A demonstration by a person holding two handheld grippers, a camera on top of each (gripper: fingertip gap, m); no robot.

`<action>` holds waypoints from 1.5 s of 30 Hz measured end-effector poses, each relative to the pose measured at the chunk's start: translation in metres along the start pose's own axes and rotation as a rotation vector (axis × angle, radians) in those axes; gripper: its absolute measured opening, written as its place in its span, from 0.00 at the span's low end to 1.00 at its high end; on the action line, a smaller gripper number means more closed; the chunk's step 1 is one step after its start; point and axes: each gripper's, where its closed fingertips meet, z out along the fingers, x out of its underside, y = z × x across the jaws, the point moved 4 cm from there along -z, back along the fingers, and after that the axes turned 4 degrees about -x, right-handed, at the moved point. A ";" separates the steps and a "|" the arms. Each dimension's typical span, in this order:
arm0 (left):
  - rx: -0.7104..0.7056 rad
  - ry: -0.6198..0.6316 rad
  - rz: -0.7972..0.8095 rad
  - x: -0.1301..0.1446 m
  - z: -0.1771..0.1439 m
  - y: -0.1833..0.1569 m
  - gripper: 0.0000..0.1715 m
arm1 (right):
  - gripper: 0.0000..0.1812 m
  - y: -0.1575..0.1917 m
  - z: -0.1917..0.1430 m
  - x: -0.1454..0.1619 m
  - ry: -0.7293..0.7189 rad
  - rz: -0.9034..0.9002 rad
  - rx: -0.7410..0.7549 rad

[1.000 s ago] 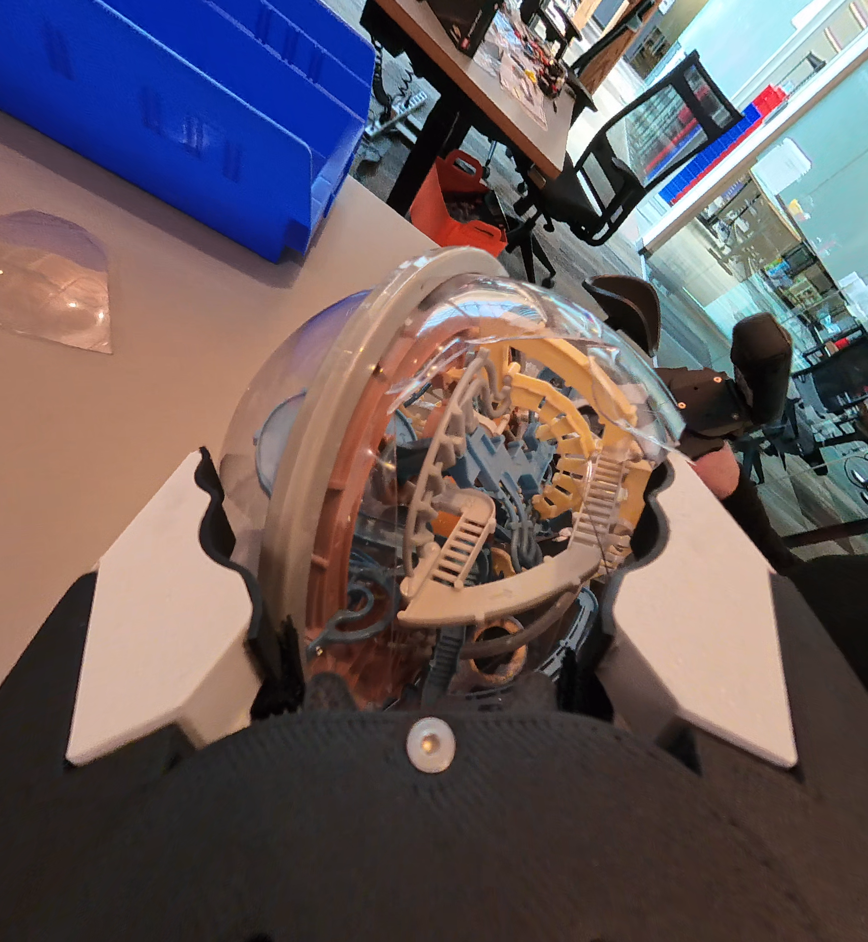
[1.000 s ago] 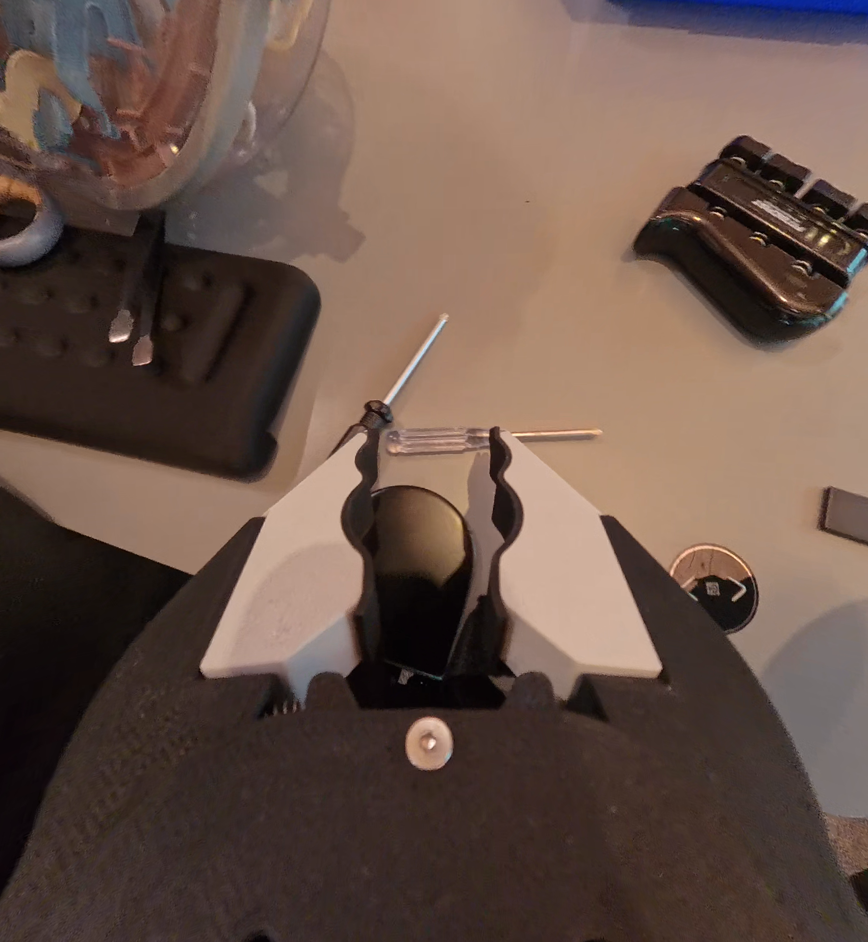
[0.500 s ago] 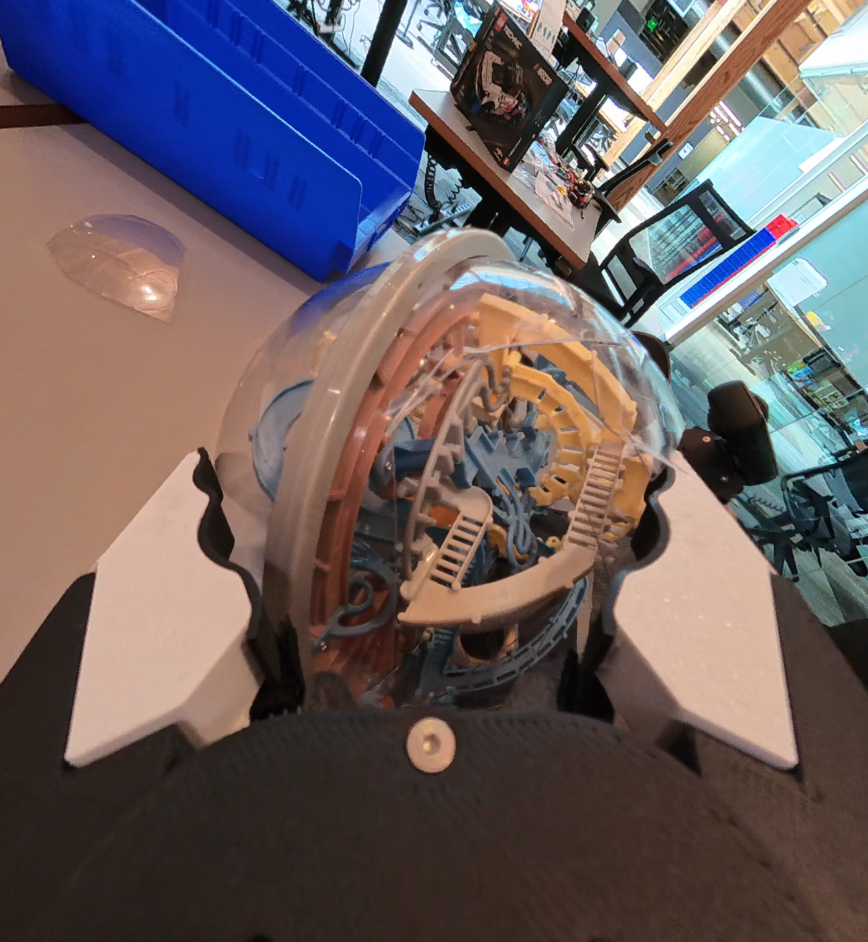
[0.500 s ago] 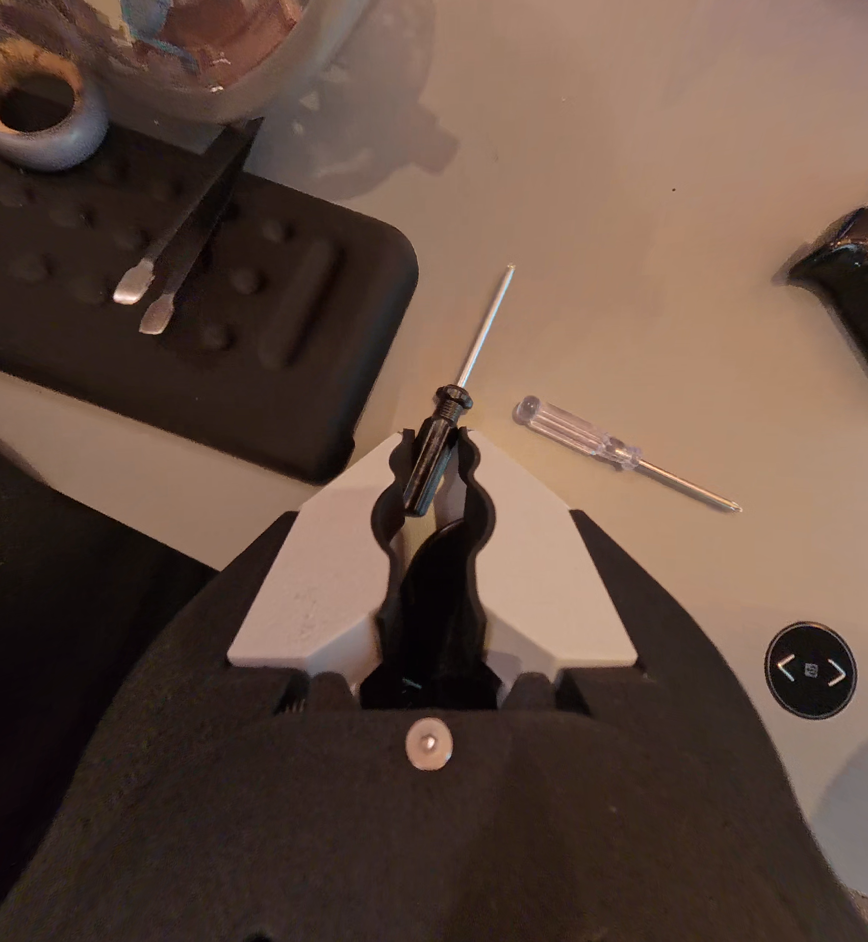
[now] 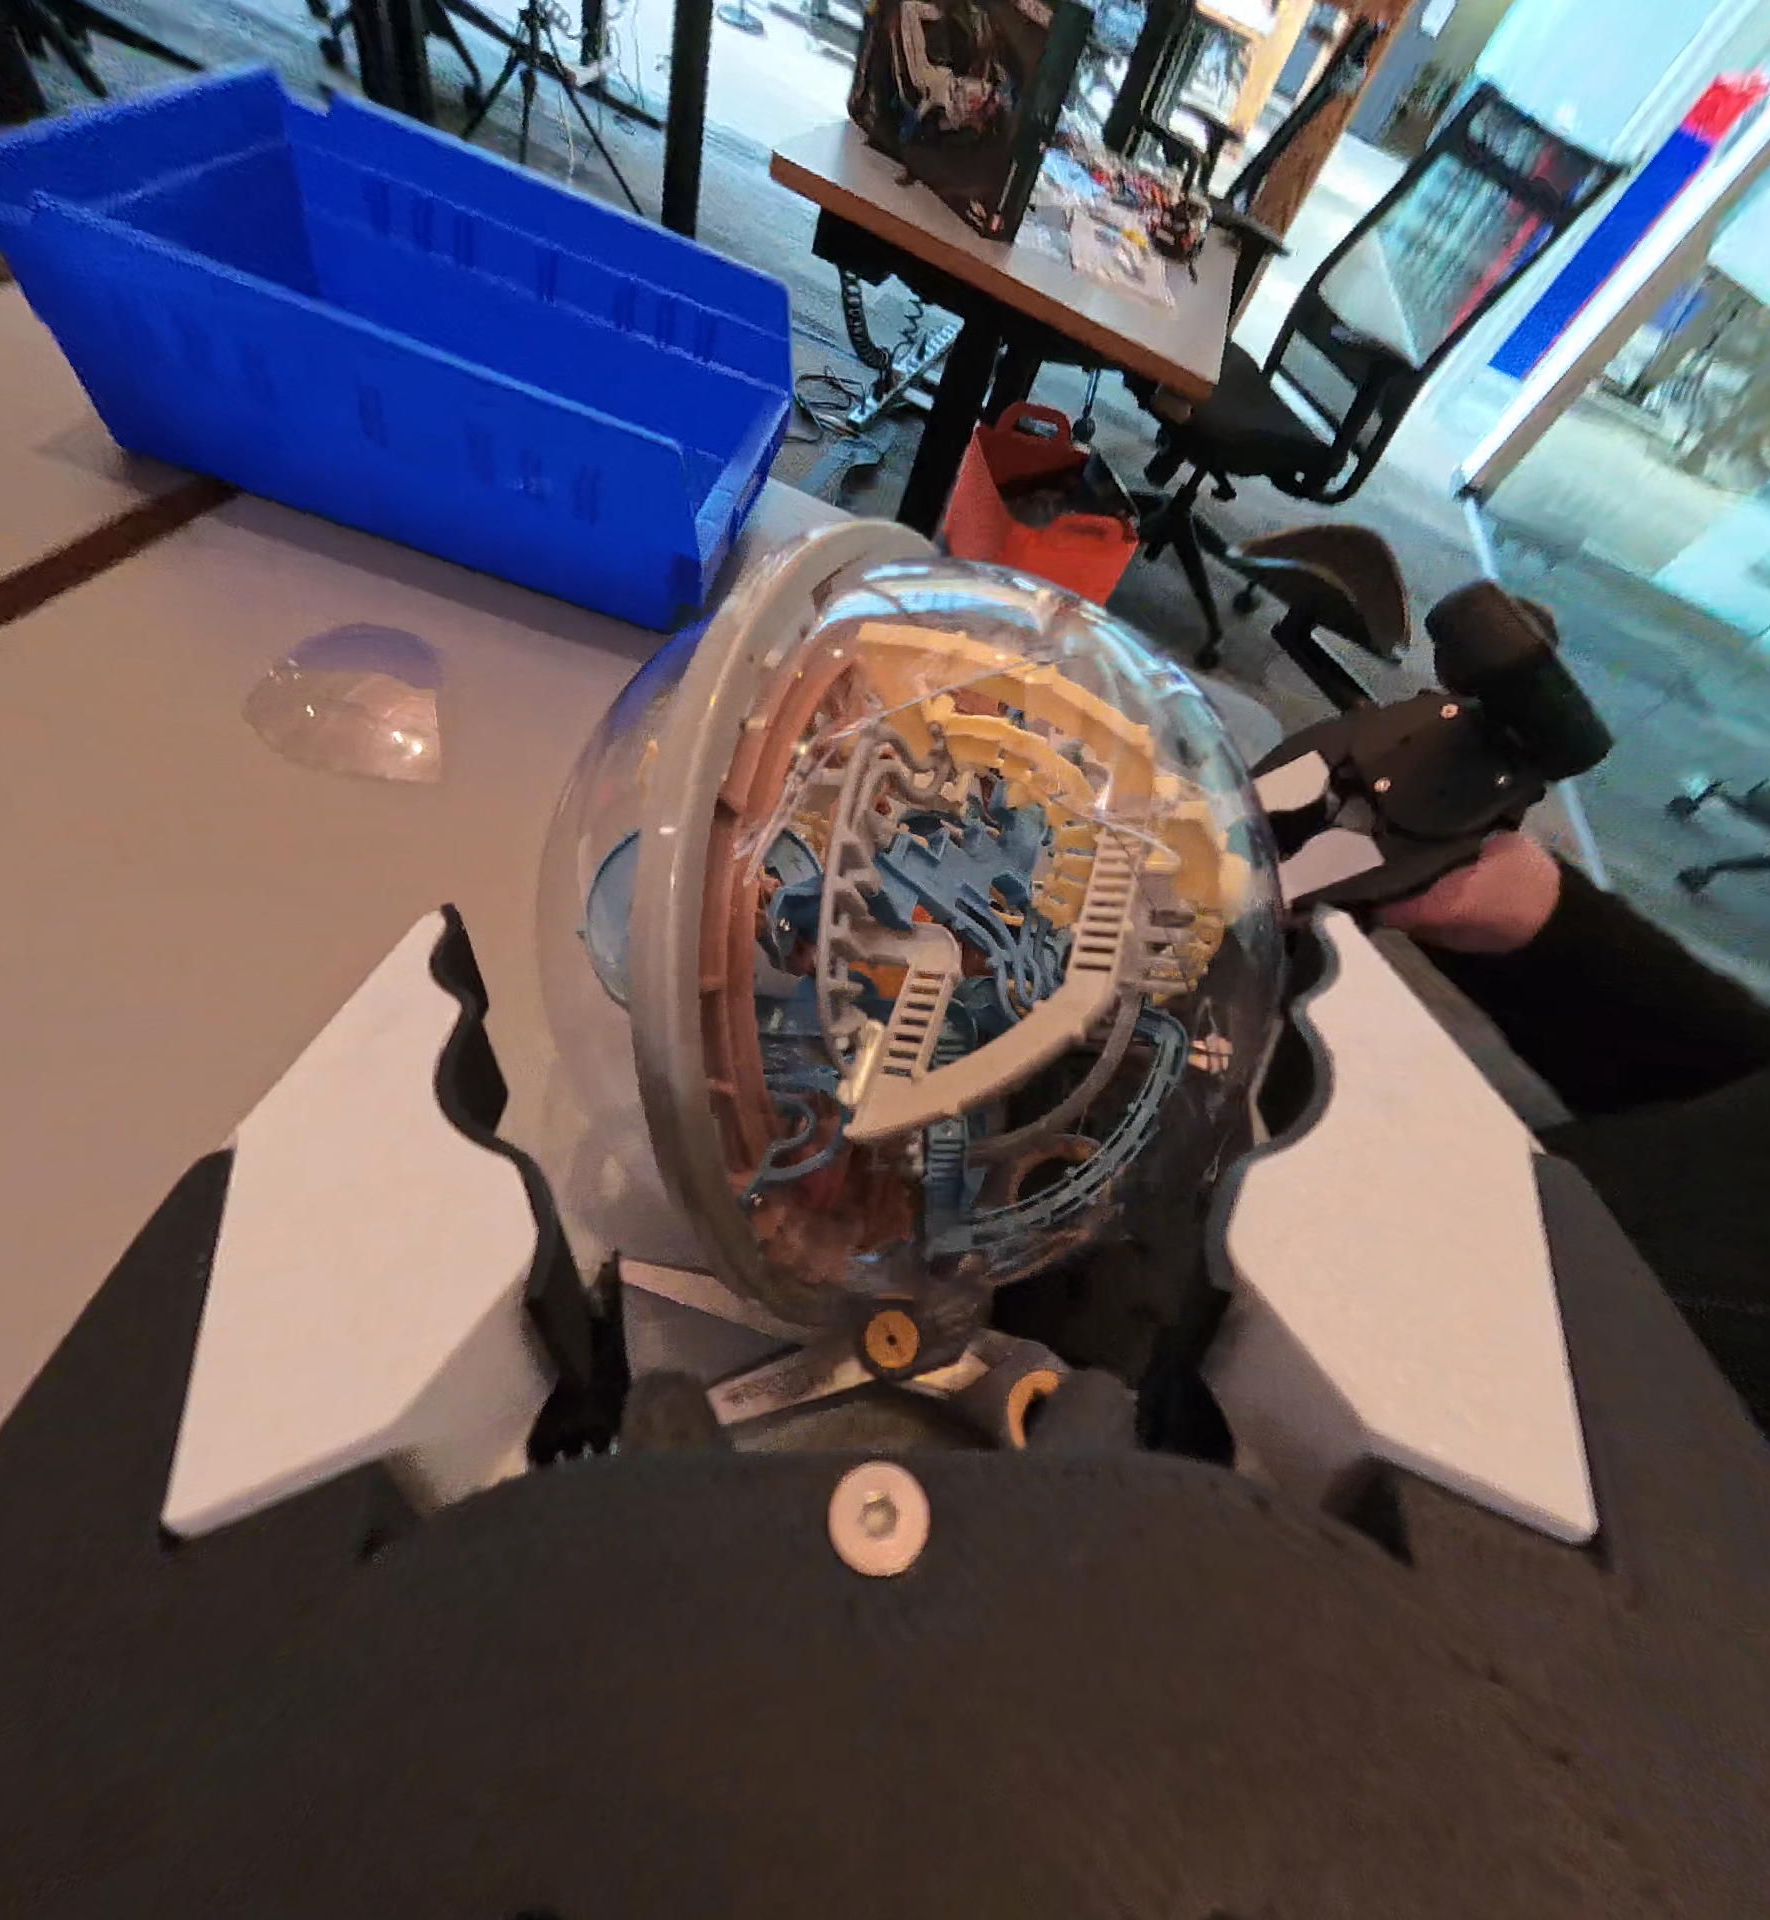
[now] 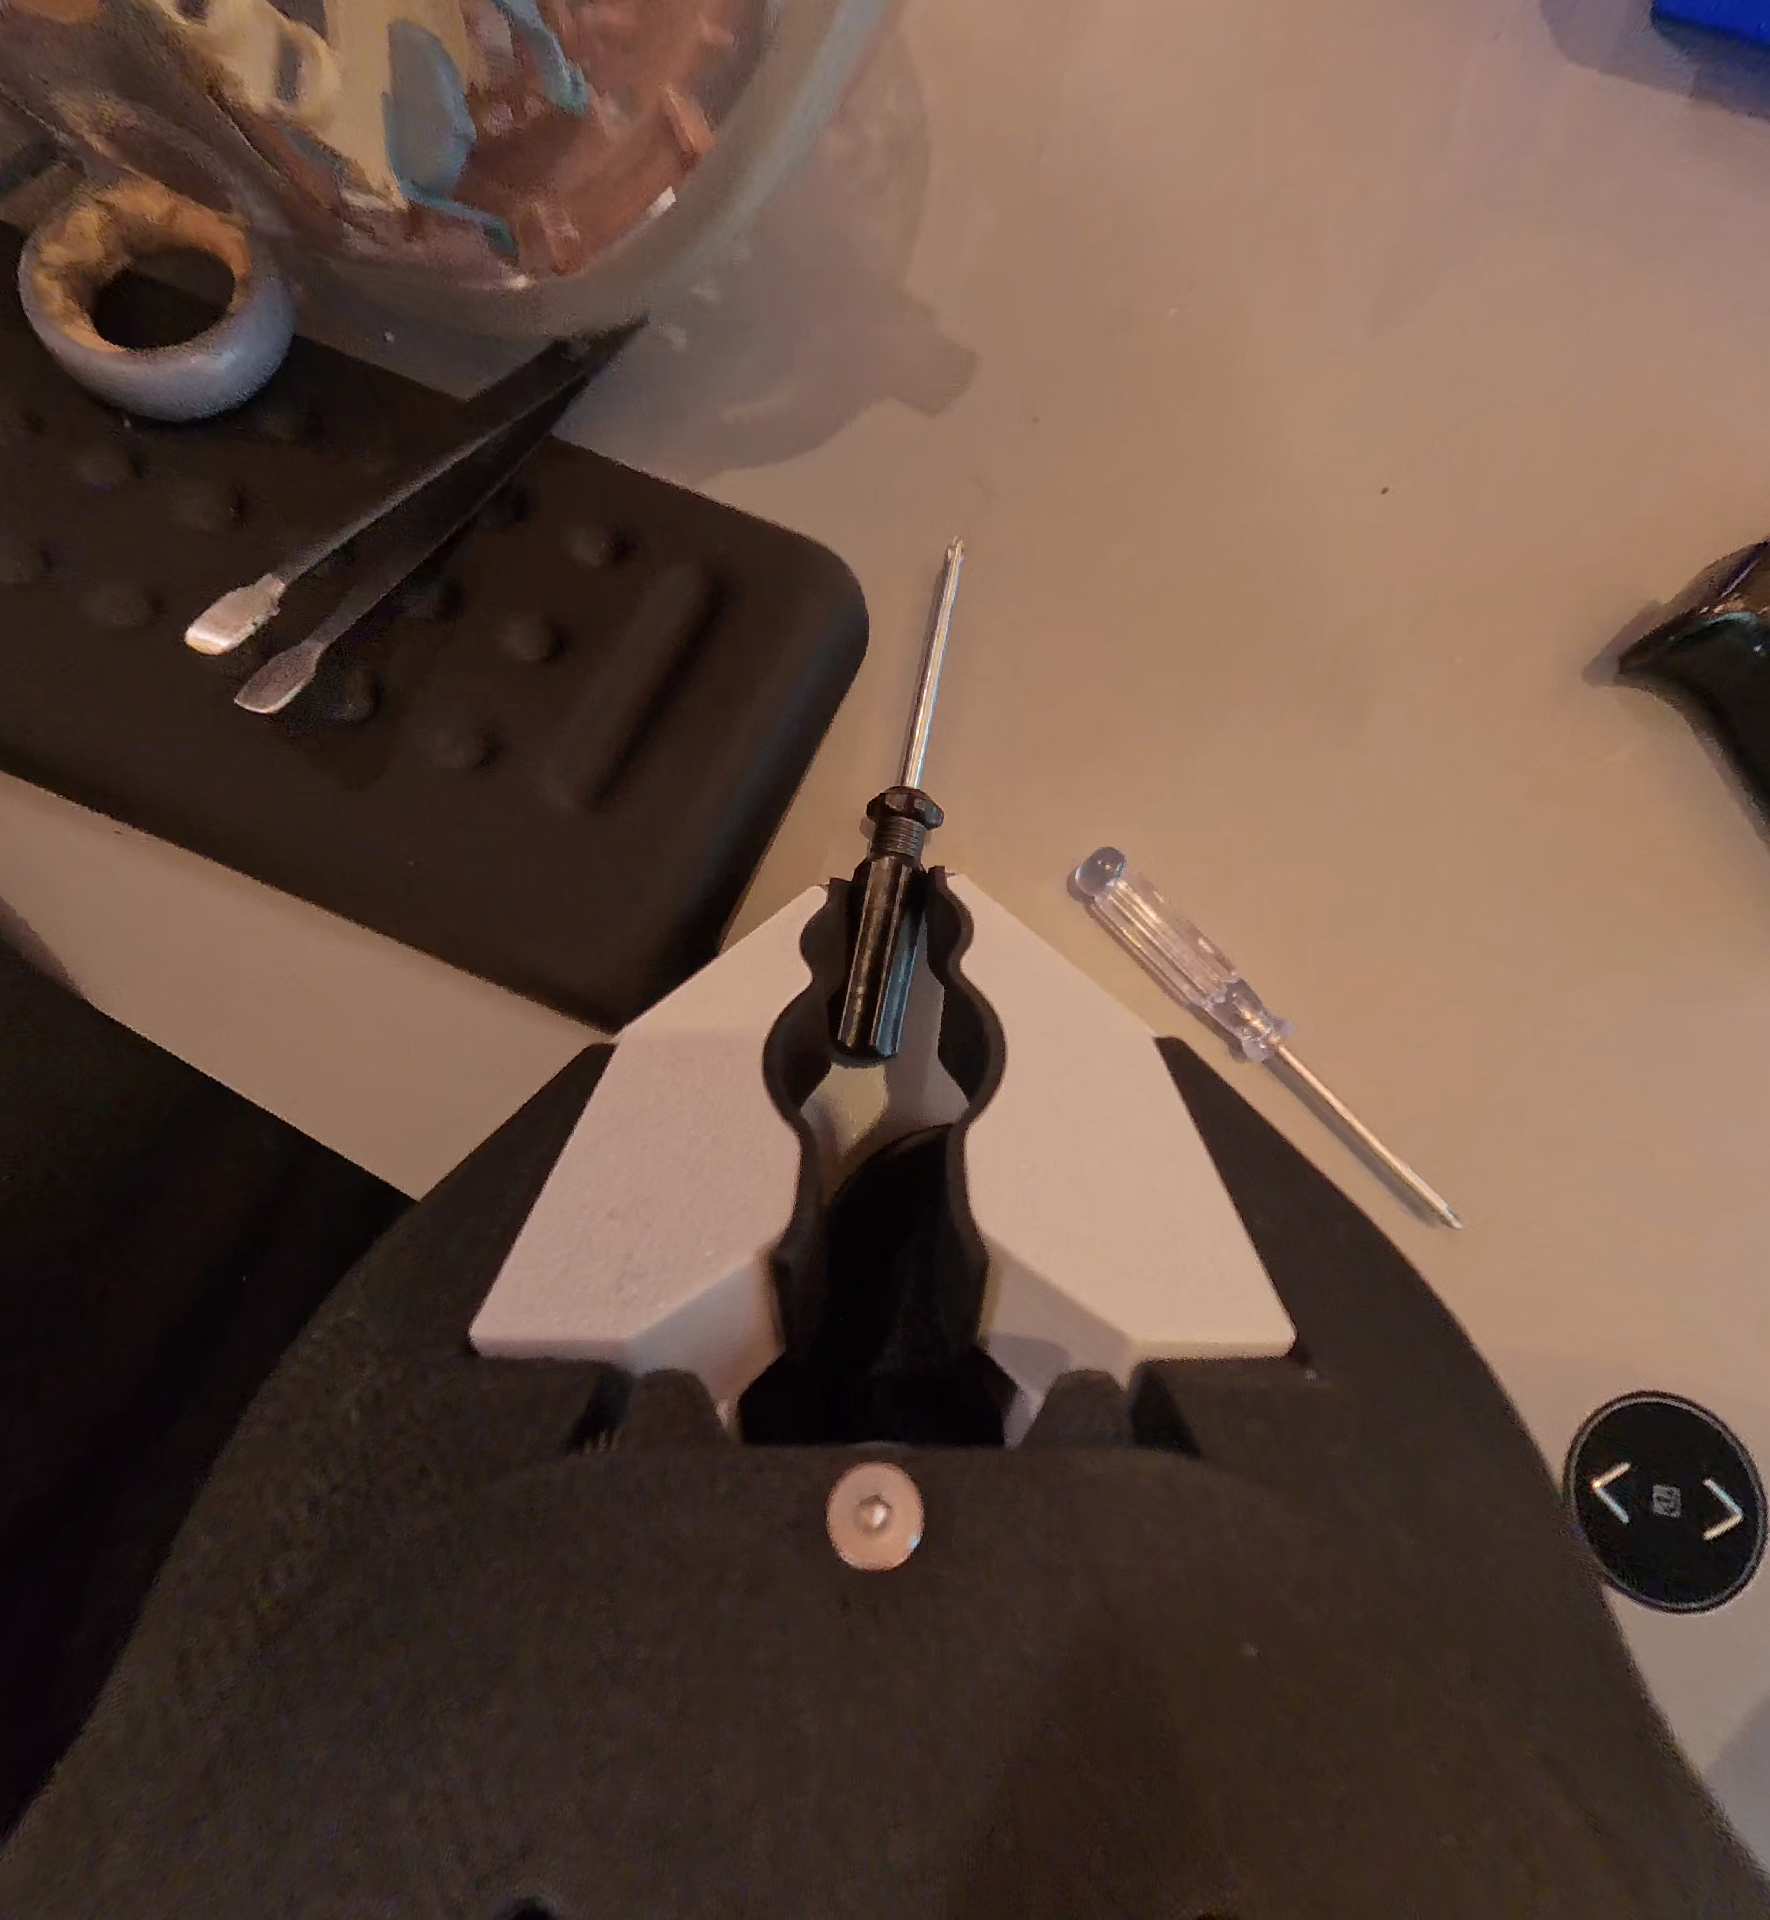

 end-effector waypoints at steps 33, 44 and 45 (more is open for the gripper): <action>0.370 0.586 0.350 -0.002 0.116 0.015 0.78 | 0.06 -0.011 -0.019 -0.016 -0.110 -0.047 -0.080; 0.337 0.487 0.354 -0.020 0.115 0.013 0.77 | 0.06 -0.012 0.005 -0.006 -0.004 -0.026 -0.084; 0.332 0.482 0.359 -0.019 0.116 0.014 0.76 | 0.07 -0.011 0.008 -0.008 -0.013 -0.028 -0.093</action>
